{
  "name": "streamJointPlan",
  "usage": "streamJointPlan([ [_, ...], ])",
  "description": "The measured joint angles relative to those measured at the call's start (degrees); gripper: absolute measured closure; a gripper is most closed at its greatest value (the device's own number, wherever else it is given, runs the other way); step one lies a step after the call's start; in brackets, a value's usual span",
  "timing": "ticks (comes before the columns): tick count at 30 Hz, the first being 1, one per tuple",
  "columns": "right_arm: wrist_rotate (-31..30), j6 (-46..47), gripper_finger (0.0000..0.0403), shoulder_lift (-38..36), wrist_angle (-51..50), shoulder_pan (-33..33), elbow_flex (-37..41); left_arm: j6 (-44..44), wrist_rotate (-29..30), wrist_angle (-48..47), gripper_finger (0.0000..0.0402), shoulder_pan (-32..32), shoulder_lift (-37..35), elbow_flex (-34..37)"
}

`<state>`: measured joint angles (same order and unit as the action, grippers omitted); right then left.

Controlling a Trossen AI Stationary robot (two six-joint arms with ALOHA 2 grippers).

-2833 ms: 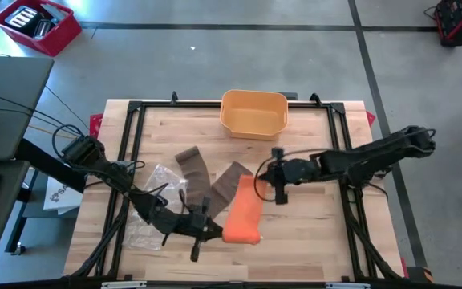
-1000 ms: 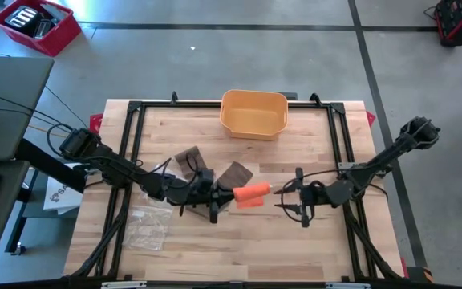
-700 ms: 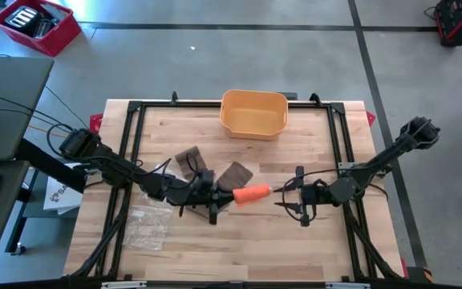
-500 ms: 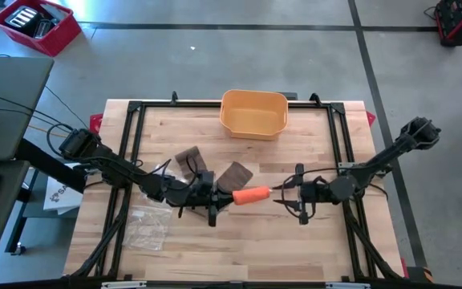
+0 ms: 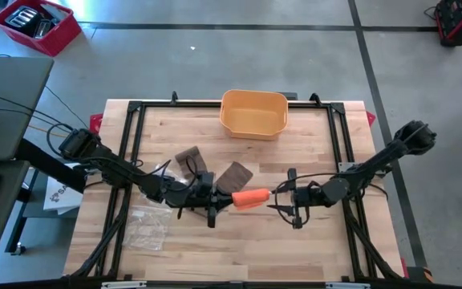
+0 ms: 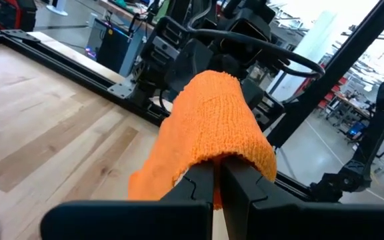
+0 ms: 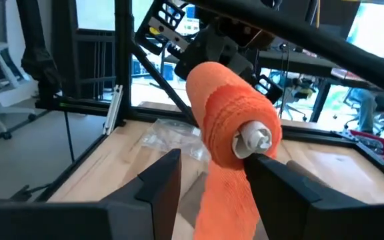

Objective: Roll bandage
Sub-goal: Roll the orange bandage

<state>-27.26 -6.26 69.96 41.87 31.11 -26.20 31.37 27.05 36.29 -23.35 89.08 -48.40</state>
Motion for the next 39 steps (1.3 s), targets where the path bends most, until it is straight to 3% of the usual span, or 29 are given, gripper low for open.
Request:
streamJointPlan([
  [14,-8.1,-0.5,0.0238,-6.7,-7.7,4.4,0.0,1.4,0.5,0.0,0.04,-0.7,0.1,0.0],
  [26,4.8,0.3,0.0238,-2.5,-2.6,-0.9,0.0,1.6,-0.8,0.1,0.04,-0.4,0.1,0.0],
  [39,8.2,-0.2,0.0238,-1.3,1.5,-2.3,0.0,1.5,-0.9,1.0,0.04,-0.2,0.0,0.0],
])
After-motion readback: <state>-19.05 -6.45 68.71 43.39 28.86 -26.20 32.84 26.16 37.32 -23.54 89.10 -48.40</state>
